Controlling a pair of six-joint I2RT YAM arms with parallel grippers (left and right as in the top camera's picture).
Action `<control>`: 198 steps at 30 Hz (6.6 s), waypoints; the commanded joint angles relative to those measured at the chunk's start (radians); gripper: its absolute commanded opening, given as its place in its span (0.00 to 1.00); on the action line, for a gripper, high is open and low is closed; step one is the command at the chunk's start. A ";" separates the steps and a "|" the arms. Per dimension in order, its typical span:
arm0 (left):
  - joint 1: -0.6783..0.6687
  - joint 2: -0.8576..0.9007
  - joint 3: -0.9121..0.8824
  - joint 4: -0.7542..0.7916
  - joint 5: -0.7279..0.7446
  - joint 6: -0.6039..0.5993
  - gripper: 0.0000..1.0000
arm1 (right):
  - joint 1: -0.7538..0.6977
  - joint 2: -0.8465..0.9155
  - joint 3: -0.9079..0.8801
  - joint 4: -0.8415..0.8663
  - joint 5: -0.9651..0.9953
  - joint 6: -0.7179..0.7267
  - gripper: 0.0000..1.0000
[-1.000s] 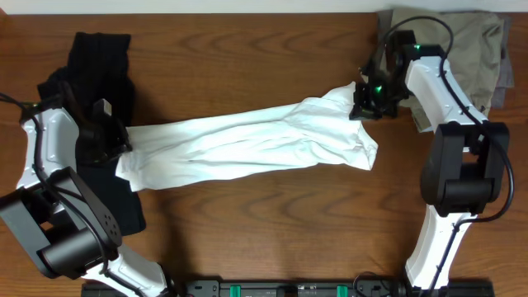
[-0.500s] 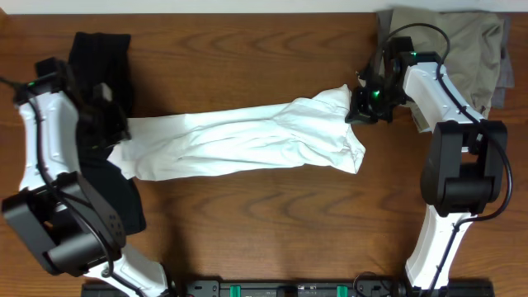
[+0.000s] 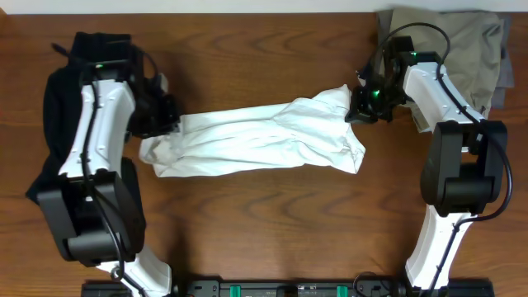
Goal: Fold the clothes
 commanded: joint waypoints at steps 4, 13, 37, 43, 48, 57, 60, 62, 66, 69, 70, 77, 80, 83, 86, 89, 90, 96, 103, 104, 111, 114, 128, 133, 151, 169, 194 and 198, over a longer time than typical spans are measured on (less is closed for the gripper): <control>-0.099 -0.014 0.018 0.048 -0.008 -0.105 0.06 | 0.002 -0.014 -0.002 0.002 -0.019 0.007 0.02; -0.195 -0.012 0.018 0.122 -0.007 -0.161 0.06 | 0.002 -0.014 -0.002 0.001 -0.018 0.007 0.02; -0.394 0.042 0.018 0.283 0.003 -0.251 0.06 | 0.002 -0.014 -0.002 -0.010 -0.014 -0.011 0.03; -0.428 0.042 0.018 0.312 0.003 -0.266 0.10 | 0.002 -0.014 -0.002 -0.010 -0.014 -0.011 0.03; -0.448 0.042 0.018 0.327 0.003 -0.270 0.72 | 0.002 -0.014 -0.002 -0.010 -0.014 -0.011 0.06; -0.429 0.031 0.032 0.291 0.003 -0.203 0.75 | 0.002 -0.014 -0.002 -0.015 -0.013 -0.021 0.07; -0.419 0.031 0.032 0.240 0.003 -0.128 0.75 | 0.002 -0.014 -0.002 -0.016 -0.011 -0.030 0.08; -0.419 0.033 0.030 0.213 0.003 -0.093 0.71 | 0.001 -0.014 -0.002 -0.016 -0.009 -0.030 0.08; -0.431 0.034 0.014 0.206 0.002 -0.079 0.51 | 0.002 -0.014 -0.002 -0.014 0.004 -0.030 0.08; -0.449 0.039 -0.007 0.236 -0.005 -0.080 0.47 | 0.002 -0.014 -0.002 -0.014 0.004 -0.030 0.08; -0.455 0.042 -0.012 0.248 -0.008 -0.080 0.46 | 0.002 -0.014 -0.002 -0.014 0.004 -0.029 0.09; -0.485 0.114 -0.013 0.292 -0.134 -0.124 0.48 | 0.002 -0.014 -0.002 -0.018 0.007 -0.030 0.09; -0.484 0.140 -0.013 0.293 -0.148 -0.172 0.48 | 0.002 -0.014 -0.002 -0.019 0.011 -0.030 0.09; -0.484 0.156 -0.013 0.294 -0.167 -0.204 0.48 | 0.002 -0.014 -0.002 -0.018 0.011 -0.030 0.10; -0.484 0.165 -0.013 0.299 -0.166 -0.206 0.48 | 0.002 -0.014 -0.002 -0.018 0.011 -0.030 0.10; -0.484 0.169 -0.013 0.303 -0.166 -0.206 0.48 | 0.002 -0.014 -0.002 -0.018 0.012 -0.030 0.10; -0.485 0.169 -0.013 0.305 -0.166 -0.206 0.48 | 0.002 -0.014 -0.002 -0.018 0.012 -0.030 0.10; -0.486 0.175 -0.013 0.319 -0.166 -0.206 0.47 | 0.002 -0.014 -0.002 -0.018 0.012 -0.030 0.10; -0.486 0.203 -0.013 0.340 -0.175 -0.206 0.42 | 0.002 -0.014 -0.002 -0.018 0.027 -0.030 0.11; -0.486 0.205 -0.013 0.343 -0.184 -0.206 0.41 | 0.002 -0.014 -0.002 -0.018 0.027 -0.030 0.12; -0.486 0.221 -0.013 0.347 -0.193 -0.205 0.38 | 0.002 -0.014 -0.002 -0.015 0.027 -0.030 0.13; -0.486 0.222 -0.013 0.354 -0.193 -0.205 0.33 | 0.002 -0.014 -0.002 -0.013 0.027 -0.030 0.13; -0.526 0.253 -0.013 0.361 -0.192 -0.206 0.25 | 0.002 -0.014 -0.002 -0.013 0.042 -0.030 0.14; -0.564 0.263 -0.013 0.390 -0.192 -0.216 0.22 | 0.002 -0.014 -0.002 -0.014 0.042 -0.030 0.15; -0.568 0.230 0.071 0.357 -0.192 -0.259 0.18 | 0.002 -0.014 -0.002 -0.028 0.042 -0.037 0.13; -0.410 0.009 0.149 -0.065 -0.376 -0.174 0.68 | 0.005 -0.014 -0.056 0.051 0.198 -0.037 0.66; -0.200 0.010 0.148 -0.108 -0.376 -0.175 0.72 | 0.161 -0.014 -0.380 0.338 0.203 0.108 0.48; -0.200 0.011 0.146 -0.108 -0.376 -0.175 0.73 | 0.187 -0.014 -0.405 0.382 0.246 0.175 0.33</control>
